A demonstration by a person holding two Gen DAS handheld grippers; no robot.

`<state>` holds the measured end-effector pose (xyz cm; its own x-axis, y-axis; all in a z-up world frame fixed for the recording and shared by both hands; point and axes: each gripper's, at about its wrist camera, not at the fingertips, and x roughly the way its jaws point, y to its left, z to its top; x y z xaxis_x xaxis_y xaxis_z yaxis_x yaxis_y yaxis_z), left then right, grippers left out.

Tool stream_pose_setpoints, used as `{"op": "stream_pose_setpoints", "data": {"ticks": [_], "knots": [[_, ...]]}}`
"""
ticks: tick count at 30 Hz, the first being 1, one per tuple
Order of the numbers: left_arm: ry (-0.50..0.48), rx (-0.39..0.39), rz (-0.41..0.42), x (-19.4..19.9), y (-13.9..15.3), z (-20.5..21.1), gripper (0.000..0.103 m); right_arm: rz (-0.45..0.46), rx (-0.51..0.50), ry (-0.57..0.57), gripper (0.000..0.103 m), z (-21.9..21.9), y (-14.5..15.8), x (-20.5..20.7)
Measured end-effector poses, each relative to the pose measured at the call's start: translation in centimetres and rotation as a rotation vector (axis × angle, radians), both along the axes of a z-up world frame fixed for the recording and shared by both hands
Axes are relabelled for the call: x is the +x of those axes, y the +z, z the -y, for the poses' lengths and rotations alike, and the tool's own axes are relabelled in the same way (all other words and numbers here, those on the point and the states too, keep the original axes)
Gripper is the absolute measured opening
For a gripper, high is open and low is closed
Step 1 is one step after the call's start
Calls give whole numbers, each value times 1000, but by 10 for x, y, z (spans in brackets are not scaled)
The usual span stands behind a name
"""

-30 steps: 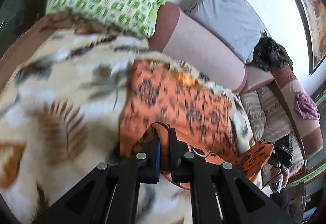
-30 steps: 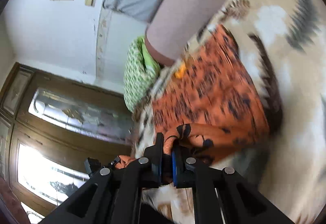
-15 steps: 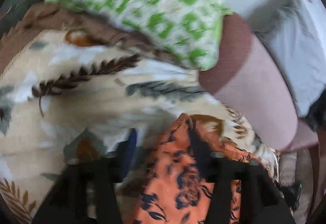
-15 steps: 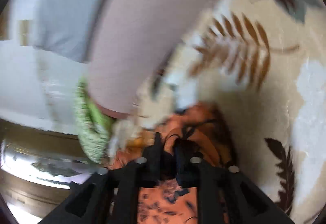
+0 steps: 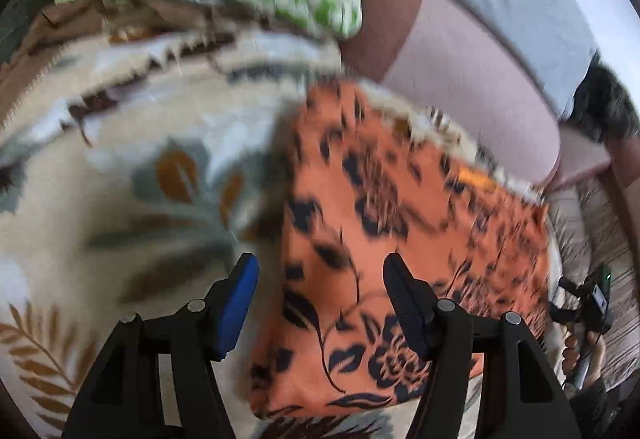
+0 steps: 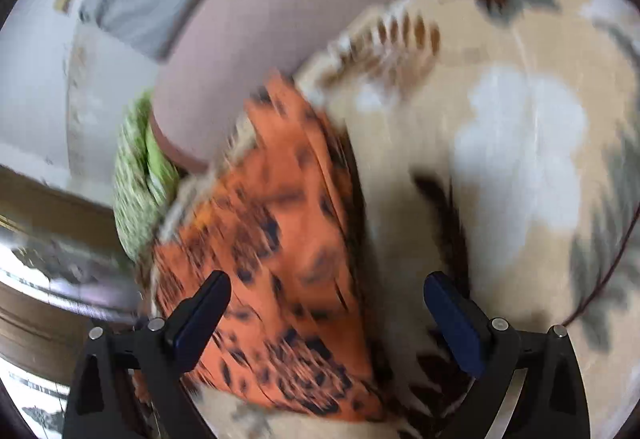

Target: Fold small clothes

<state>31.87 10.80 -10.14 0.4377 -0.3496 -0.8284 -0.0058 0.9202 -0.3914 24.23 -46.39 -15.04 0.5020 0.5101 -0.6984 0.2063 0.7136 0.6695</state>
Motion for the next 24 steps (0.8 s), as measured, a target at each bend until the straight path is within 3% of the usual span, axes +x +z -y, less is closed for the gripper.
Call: {"op": "stream_pose_setpoints", "data": {"ticks": [2,4,6,7,8,10,11,16,20,24], "knots": [[6,-31,-45,-3,-17,7,66,5,-11,62,98,-16,-5,0],[11,15,-45,-3,-28,15,61,2,-47,146,96,-35,-6,3],[4,86,-30,-3,-28,22,48,-21,-83,166,82,-42,-12,8],[-13,95,-27,-4,-26,26,36,-29,-83,142,78,-39,-14,9],[-26,76,-29,-4,-26,27,28,-34,-74,125,70,-36,-17,9],[-29,60,-42,-2,-28,26,24,-57,-65,110,39,-30,-20,9],[-24,53,-48,-2,-28,25,24,-68,-57,113,33,-29,-21,9],[-31,96,-52,3,-16,30,22,-91,-56,125,32,-37,-7,14],[-36,116,-52,3,-15,30,23,-171,34,86,36,-21,-28,14],[-19,104,-63,3,-27,30,23,-161,-29,106,37,-24,-26,13]]}}
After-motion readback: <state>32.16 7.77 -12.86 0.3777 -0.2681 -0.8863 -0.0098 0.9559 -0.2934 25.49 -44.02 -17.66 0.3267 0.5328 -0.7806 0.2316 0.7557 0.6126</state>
